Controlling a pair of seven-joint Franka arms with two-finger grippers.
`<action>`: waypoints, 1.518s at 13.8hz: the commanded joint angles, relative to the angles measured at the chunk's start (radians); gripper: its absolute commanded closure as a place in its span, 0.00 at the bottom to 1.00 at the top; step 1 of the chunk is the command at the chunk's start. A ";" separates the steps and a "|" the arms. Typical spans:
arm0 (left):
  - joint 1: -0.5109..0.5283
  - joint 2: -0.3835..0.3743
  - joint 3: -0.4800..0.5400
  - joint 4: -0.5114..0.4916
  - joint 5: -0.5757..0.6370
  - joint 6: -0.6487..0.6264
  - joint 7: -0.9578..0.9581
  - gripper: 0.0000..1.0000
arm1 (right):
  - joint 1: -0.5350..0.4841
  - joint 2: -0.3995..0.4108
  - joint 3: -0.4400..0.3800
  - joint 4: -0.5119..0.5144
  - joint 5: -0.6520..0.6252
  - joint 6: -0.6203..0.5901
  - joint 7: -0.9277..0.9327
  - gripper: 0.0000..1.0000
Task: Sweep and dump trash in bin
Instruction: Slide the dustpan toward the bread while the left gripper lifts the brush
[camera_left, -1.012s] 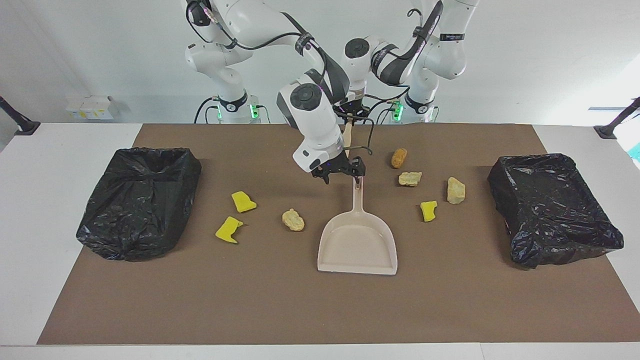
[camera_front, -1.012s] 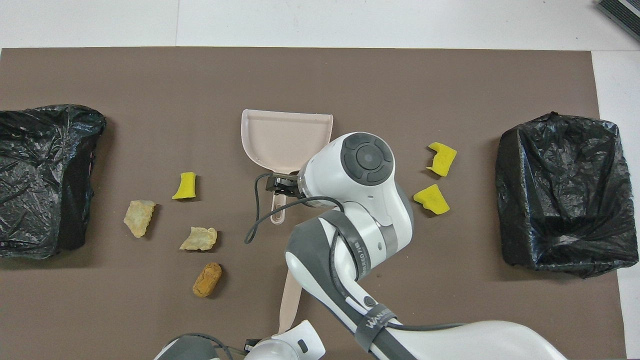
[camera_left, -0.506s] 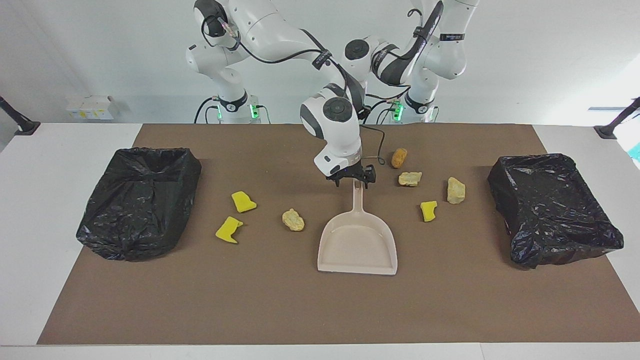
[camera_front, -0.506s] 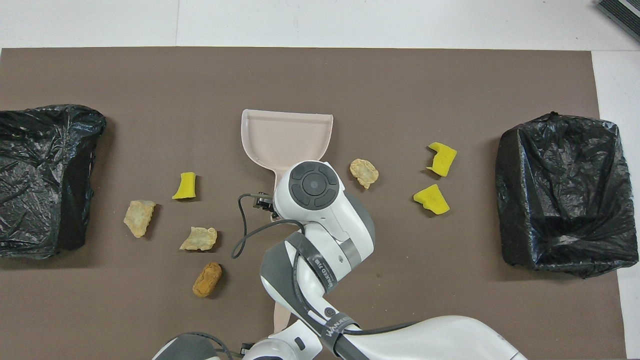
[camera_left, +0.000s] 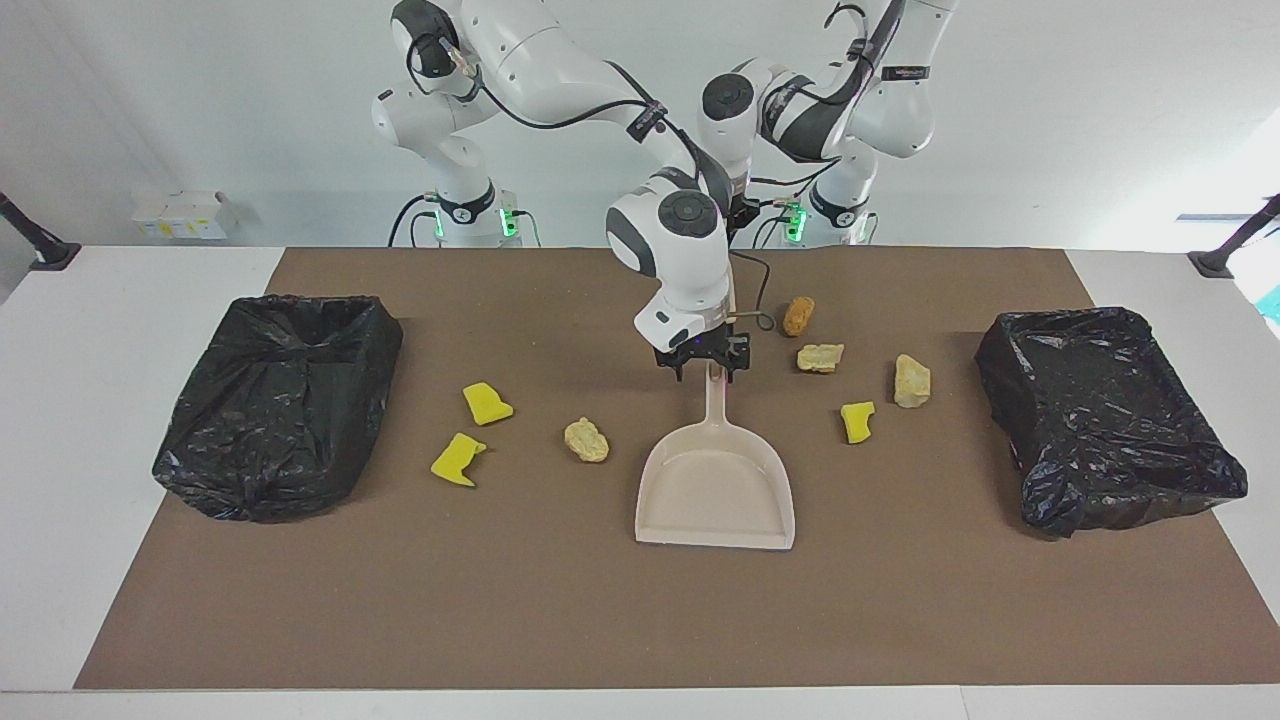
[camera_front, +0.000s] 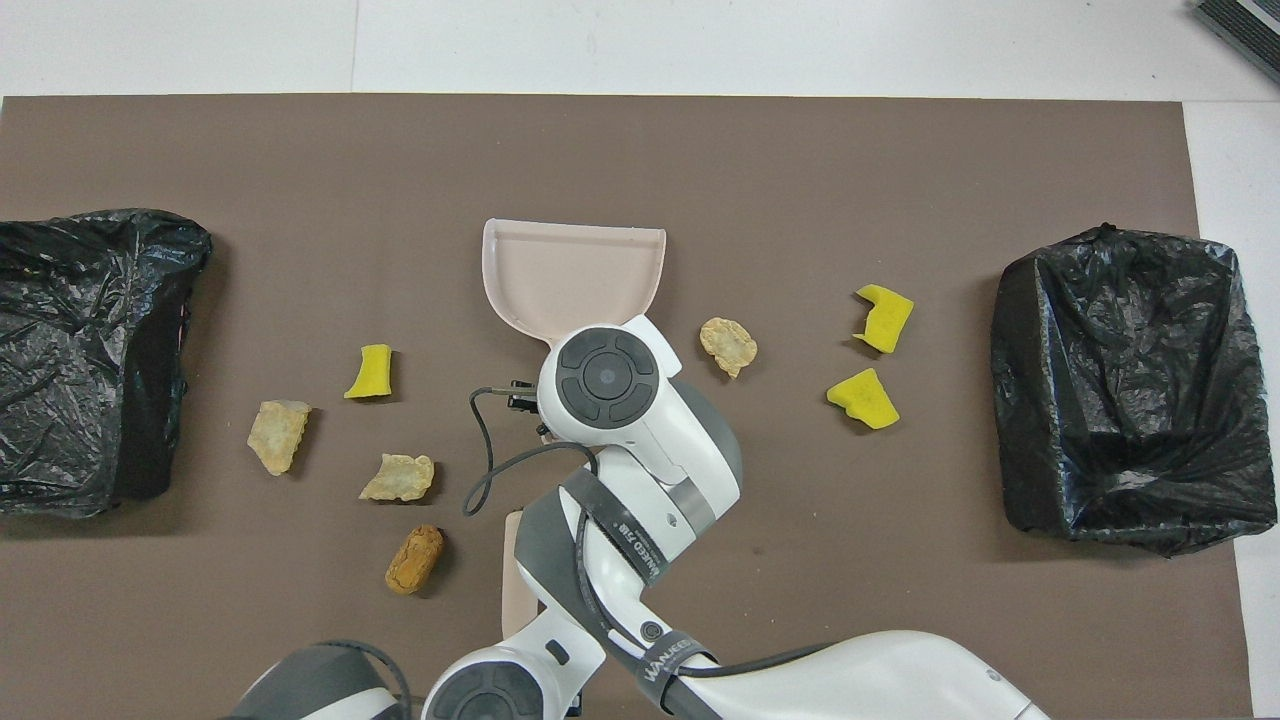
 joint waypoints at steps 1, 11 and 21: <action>0.111 -0.050 -0.006 0.061 0.050 -0.111 -0.006 1.00 | 0.002 0.022 0.000 0.027 -0.049 0.008 0.014 0.41; 0.501 0.032 -0.003 0.143 0.095 -0.118 0.083 1.00 | -0.014 -0.004 0.000 0.026 -0.034 0.002 -0.058 1.00; 0.720 0.109 -0.002 0.195 0.216 -0.065 0.450 1.00 | -0.058 -0.153 0.000 -0.001 -0.027 -0.278 -0.583 1.00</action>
